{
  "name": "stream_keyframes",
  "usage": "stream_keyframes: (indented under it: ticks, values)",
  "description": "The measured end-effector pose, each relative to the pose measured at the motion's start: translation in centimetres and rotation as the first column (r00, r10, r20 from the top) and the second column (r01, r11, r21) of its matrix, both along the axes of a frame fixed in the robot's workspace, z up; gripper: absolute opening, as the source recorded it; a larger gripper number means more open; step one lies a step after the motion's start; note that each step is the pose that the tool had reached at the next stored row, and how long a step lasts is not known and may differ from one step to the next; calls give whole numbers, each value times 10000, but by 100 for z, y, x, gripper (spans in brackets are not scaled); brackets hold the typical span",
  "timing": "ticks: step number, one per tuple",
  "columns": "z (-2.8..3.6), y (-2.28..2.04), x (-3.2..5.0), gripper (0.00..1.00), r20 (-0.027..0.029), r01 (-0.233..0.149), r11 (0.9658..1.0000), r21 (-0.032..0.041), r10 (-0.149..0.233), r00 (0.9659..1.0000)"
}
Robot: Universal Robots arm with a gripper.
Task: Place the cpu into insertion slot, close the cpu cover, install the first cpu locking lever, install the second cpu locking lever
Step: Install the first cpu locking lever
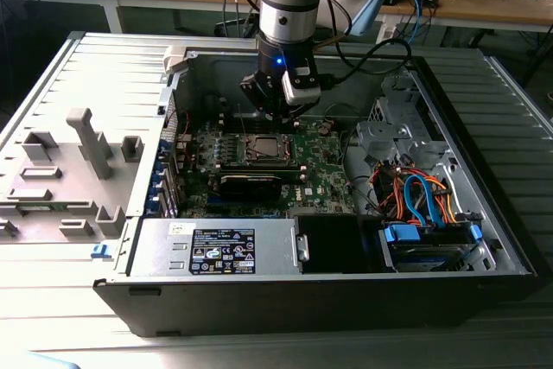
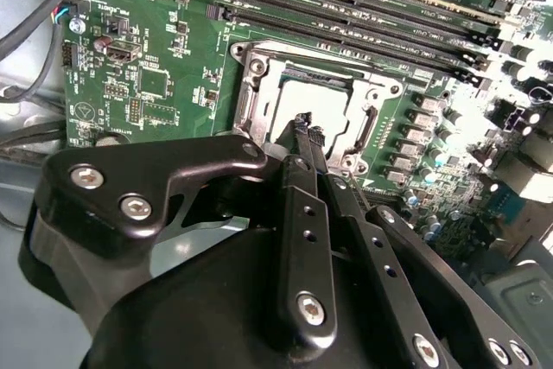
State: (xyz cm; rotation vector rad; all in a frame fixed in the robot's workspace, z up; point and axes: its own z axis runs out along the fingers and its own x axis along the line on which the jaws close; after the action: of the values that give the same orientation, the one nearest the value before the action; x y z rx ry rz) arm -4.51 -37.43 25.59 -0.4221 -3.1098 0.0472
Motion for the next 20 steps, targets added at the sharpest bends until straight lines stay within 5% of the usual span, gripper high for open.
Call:
stream_keyframes:
  ticks: [20]
  values:
    - [0, -1, 0, 11, 1, -1136, 9935, 9, 1136, 9935]
